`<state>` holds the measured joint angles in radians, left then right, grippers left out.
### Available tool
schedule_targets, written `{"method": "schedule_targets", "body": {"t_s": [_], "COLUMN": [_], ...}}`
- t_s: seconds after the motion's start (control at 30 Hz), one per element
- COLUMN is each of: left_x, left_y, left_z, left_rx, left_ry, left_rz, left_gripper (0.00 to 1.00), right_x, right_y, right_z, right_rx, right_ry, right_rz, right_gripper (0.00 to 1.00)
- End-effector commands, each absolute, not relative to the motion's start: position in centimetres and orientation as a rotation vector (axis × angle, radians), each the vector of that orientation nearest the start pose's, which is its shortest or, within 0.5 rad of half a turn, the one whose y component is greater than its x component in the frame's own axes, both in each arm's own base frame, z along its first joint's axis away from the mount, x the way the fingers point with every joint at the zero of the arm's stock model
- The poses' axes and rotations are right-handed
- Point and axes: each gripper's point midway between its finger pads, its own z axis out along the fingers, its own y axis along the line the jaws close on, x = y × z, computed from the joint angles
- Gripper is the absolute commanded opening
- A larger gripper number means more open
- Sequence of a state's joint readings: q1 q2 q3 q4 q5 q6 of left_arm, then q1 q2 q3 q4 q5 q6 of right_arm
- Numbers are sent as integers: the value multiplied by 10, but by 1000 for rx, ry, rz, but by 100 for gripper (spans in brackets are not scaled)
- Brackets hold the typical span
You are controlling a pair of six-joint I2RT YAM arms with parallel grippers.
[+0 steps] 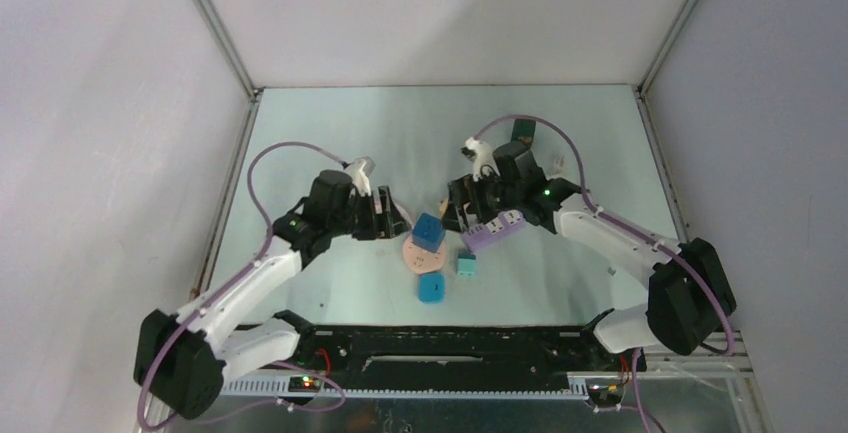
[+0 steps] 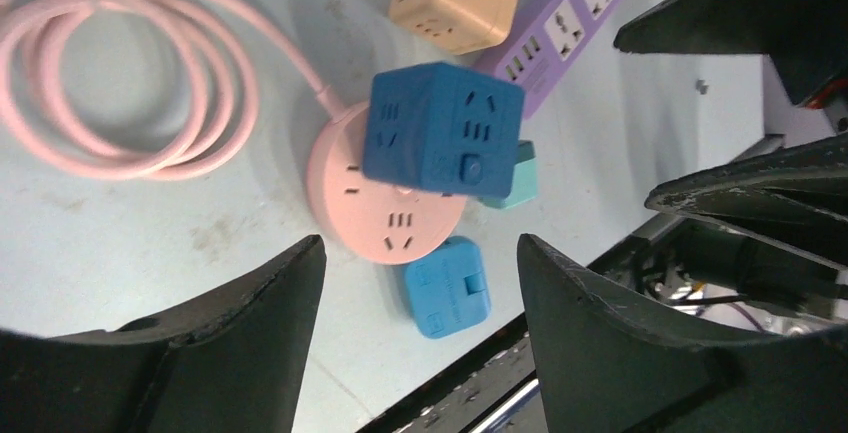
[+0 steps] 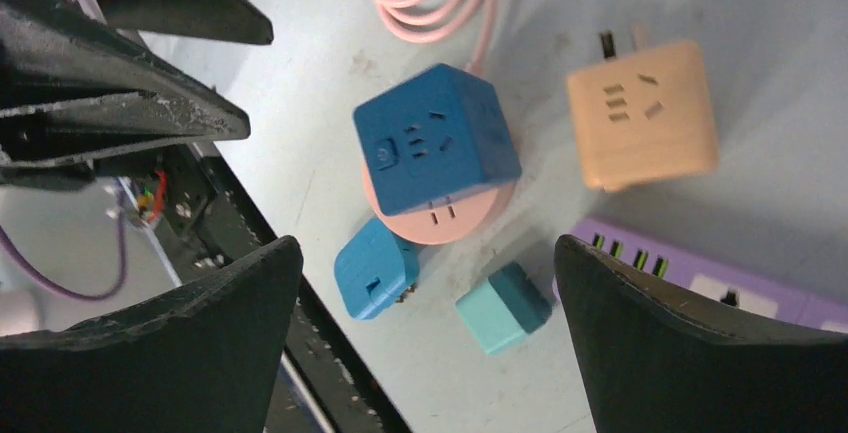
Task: Insert the plug
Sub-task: Move the socket to the center of the board.
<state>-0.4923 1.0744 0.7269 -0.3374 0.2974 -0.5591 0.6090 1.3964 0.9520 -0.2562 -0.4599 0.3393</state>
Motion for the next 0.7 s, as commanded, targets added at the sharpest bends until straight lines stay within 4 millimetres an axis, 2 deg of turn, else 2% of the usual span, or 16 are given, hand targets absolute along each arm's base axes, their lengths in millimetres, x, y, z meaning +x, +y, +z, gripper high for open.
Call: {"method": "schedule_targets", "body": {"t_s": [0.0,0.13,0.3,0.43,0.57,0.67], "left_x": [227,216,203,199,198,200], "left_y": [-184,-173,-162,-161,-161,-170], "left_z": [147,143,122,111,97,94], "left_rx": [92,39,-37,-65,-94,-93], "left_ry": [2291,2255,2295,2335,2388,2408], "left_rz": [-760,-757,-735,-727,-716,-755], "left_gripper": [75,74,71,70,69,69], "right_x": [249,249,248,248,245,244], "right_y": [299,308,322,333,340,342], "right_z": [149,138,120,111,111,115], "right_rx": [-945,-1117,-1260,-1294,-1299,-1287], "right_ry": [2174,2094,2093,2125,2122,2129], "right_rz": [873,790,723,730,755,776], "right_gripper": [100,100,100,100,99,99]}}
